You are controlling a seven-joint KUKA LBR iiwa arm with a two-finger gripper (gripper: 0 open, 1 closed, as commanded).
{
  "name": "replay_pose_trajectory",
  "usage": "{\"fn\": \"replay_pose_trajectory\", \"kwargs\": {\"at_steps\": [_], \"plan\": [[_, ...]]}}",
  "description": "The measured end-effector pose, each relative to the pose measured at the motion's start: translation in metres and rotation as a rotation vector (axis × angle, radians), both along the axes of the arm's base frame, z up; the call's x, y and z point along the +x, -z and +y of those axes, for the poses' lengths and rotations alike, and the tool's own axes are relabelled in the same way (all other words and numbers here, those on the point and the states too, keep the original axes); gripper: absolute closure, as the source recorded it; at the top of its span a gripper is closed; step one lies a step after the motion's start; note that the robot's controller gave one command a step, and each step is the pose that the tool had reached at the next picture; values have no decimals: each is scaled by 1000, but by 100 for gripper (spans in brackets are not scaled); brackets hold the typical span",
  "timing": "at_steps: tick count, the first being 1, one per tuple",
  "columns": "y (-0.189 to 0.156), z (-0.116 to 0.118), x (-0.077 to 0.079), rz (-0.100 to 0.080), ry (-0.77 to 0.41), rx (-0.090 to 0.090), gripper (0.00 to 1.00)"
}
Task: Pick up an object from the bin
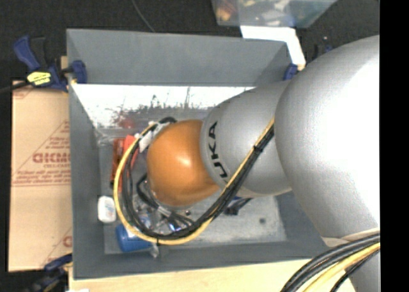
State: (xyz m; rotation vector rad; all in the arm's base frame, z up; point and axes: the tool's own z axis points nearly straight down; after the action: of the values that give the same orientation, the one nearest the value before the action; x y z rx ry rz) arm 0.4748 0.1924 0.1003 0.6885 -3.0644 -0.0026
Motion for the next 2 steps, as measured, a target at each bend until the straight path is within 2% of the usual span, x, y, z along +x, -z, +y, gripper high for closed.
{"fn": "replay_pose_trajectory", "kwargs": {"at_steps": [1, 2], "plan": [[26, 30, 3, -27, 44, 9, 0], [30, 29, 0, -9, -64, 3, 100]]}}
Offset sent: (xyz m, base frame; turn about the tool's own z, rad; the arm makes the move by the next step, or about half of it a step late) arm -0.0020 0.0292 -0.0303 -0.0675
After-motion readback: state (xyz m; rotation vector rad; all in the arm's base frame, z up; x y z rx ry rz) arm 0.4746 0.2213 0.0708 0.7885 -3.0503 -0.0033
